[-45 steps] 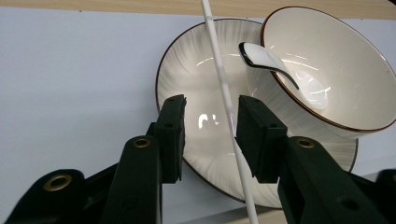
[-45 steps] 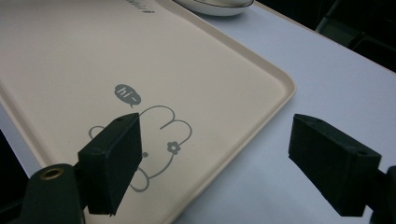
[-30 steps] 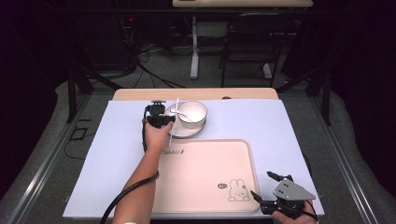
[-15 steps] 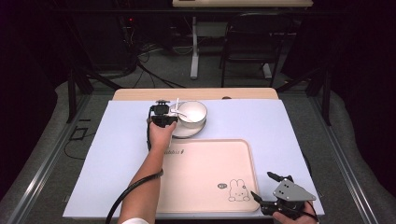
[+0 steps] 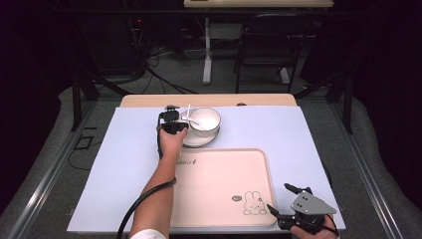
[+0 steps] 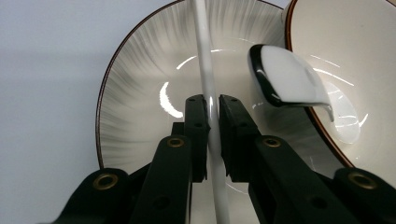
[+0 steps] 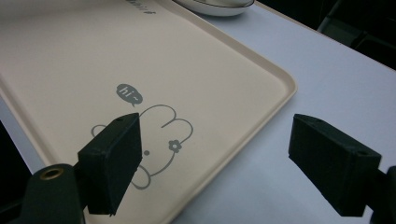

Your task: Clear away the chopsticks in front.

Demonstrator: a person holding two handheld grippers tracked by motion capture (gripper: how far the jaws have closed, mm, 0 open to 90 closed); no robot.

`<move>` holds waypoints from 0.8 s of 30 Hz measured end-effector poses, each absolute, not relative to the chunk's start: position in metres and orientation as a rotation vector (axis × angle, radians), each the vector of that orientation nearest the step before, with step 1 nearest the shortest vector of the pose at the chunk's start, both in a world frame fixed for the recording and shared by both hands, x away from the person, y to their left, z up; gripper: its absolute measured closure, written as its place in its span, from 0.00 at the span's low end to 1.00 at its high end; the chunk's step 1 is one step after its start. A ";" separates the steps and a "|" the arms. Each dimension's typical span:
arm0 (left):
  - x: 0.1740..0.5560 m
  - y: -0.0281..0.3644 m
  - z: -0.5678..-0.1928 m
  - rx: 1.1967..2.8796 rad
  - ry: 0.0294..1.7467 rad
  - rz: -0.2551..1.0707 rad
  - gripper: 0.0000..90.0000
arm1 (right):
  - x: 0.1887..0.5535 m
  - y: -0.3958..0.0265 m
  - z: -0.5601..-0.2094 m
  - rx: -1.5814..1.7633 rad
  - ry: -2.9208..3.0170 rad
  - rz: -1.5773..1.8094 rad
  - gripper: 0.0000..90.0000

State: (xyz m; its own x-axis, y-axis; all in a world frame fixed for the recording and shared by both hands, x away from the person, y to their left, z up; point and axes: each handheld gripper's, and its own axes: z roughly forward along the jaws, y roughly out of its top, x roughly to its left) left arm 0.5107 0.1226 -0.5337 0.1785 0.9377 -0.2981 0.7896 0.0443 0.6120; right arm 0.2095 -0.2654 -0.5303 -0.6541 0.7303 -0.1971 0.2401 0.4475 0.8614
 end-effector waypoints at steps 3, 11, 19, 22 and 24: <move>0.511 0.123 -0.534 1.747 1.649 0.255 0.93 | 0.210 -0.265 -0.530 0.809 2.143 1.149 0.19; 0.509 0.125 -0.532 1.731 1.662 0.251 0.94 | 0.209 -0.265 -0.530 0.808 2.143 1.149 0.19; 0.504 0.130 -0.528 1.716 1.663 0.261 0.94 | 0.210 -0.265 -0.530 0.808 2.143 1.149 0.19; 0.498 0.135 -0.526 1.701 1.672 0.266 0.94 | 0.209 -0.265 -0.530 0.806 2.142 1.150 0.19; 0.495 0.138 -0.525 1.694 1.671 0.273 0.94 | 0.209 -0.265 -0.530 0.803 2.142 1.148 0.19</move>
